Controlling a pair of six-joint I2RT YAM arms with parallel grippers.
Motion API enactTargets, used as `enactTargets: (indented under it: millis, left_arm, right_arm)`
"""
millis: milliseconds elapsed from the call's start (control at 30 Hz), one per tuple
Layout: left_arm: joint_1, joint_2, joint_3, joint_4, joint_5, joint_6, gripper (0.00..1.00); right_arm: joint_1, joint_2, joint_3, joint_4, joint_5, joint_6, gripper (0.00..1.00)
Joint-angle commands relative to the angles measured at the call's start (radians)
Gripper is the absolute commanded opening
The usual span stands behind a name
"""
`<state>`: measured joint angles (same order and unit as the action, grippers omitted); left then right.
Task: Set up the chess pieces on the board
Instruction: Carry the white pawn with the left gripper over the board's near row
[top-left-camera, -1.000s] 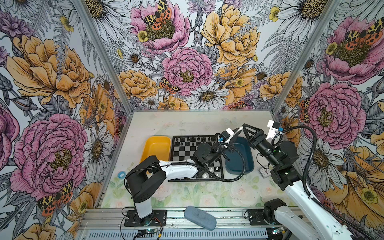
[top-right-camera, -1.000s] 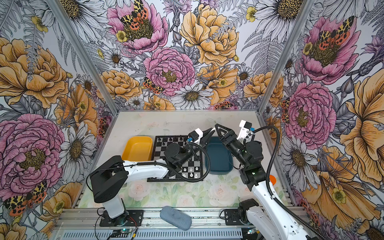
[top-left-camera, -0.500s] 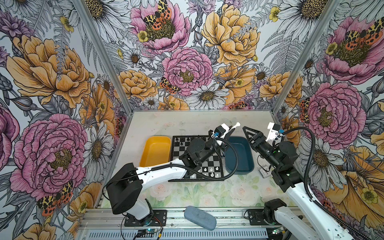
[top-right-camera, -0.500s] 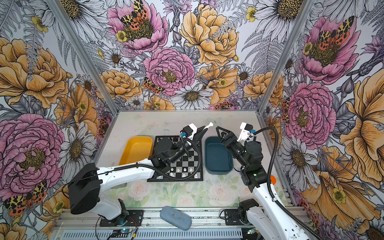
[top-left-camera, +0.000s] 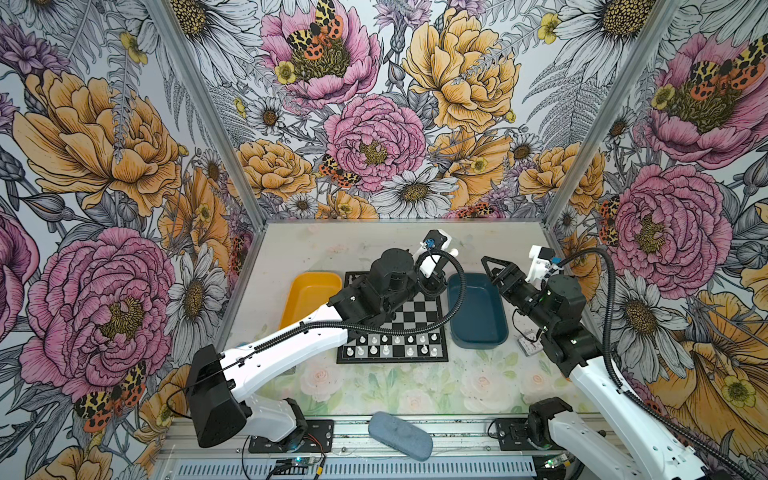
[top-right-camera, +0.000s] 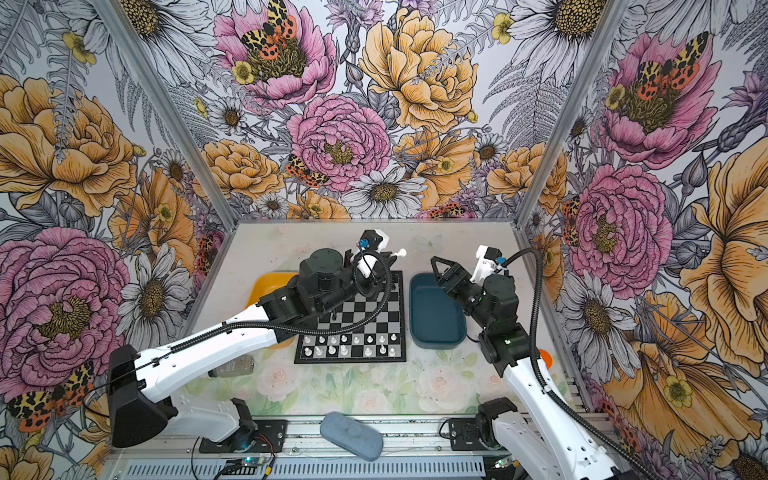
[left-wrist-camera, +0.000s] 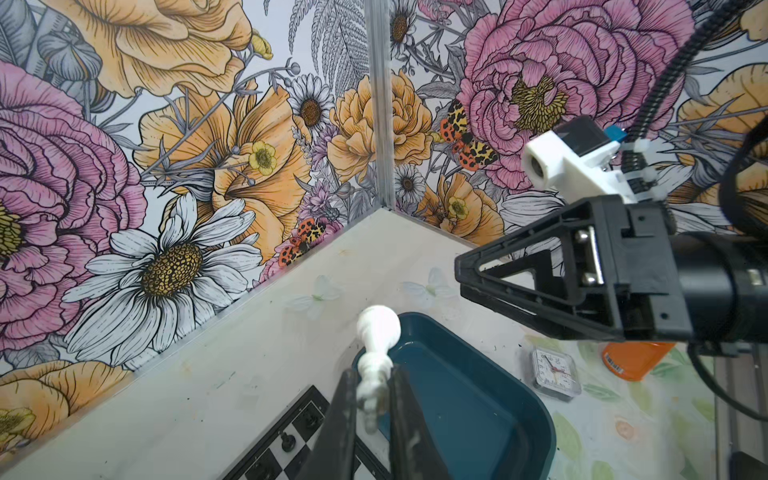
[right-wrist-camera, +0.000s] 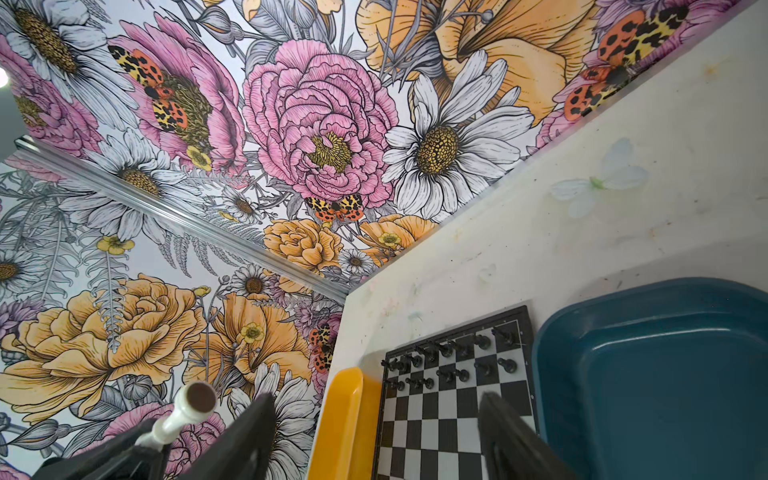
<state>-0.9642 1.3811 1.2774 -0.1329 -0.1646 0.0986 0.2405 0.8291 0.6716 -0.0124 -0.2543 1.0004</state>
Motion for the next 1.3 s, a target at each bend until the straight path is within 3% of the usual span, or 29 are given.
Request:
enactTargets:
  millis: [0,500,1267]
  left_arm:
    - [0.008,-0.024,0.052,-0.223,-0.022,-0.057,0.0]
    - [0.008,0.0,0.18,-0.677,-0.028,-0.21,0.0]
    - [0.0,0.05,0.227,-1.026,0.111,-0.415,0.0]
  right_arm:
    - [-0.006,0.029,0.033,-0.006,0.012,-0.029,0.78]
    - [-0.007,0.114,0.05,-0.006,-0.011,-0.073,0.78]
    - [-0.007,0.151,0.011,-0.008,-0.036,-0.101,0.78]
